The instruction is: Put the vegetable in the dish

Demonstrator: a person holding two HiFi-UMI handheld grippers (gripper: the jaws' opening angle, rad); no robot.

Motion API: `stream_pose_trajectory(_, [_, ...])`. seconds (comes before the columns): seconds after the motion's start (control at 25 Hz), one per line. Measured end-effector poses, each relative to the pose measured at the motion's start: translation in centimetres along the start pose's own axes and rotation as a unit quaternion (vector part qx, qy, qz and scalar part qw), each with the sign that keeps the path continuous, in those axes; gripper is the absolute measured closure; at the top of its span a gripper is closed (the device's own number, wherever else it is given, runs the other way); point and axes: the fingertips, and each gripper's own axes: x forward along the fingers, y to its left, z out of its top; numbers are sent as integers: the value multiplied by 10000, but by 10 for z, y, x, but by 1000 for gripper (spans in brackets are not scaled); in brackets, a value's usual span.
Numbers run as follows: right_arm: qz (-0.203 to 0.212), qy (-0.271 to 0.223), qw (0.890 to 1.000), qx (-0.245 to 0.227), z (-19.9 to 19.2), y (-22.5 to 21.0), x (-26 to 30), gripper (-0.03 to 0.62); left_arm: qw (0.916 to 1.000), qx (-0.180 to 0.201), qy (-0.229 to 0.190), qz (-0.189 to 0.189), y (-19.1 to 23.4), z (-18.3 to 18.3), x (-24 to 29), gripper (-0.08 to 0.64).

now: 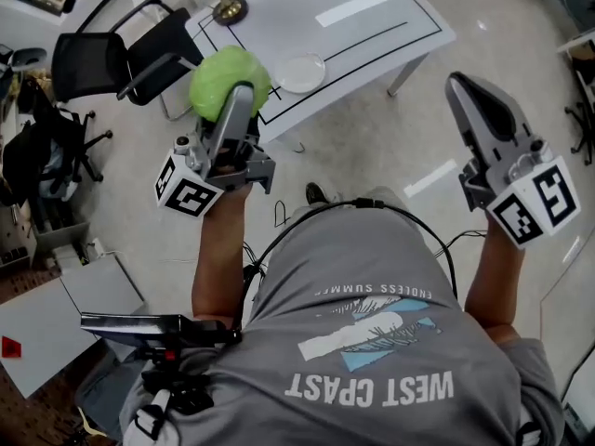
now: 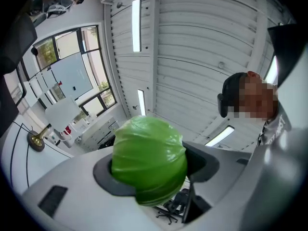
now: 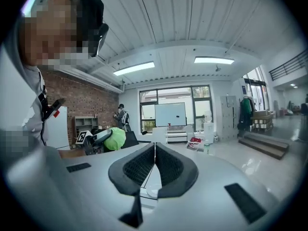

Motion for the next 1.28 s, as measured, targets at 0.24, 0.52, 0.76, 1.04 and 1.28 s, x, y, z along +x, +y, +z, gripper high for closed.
stream_pose_trajectory(0.24, [-103, 238, 9997, 2, -4, 8, 30, 584, 9988, -480, 121, 16, 42, -10, 0, 282])
stream_pose_trajectory(0.52, [-57, 290, 9996, 8, -1, -6, 62, 584, 9974, -605, 315, 222, 89, -25, 12, 282])
stream_pose_trajectory(0.76, [-13, 343, 9994, 37, -1, -28, 86, 584, 9924, -912, 668, 495, 137, -62, 22, 282])
stream_pose_trajectory(1.04, [87, 531, 9985, 42, 4, -51, 109, 584, 9810, -1408, 993, 896, 189, -105, 31, 282])
stream_pose_trajectory(1.28, [189, 624, 9979, 64, 2, -74, 123, 584, 9605, -1979, 1552, 1189, 236, -156, 37, 282])
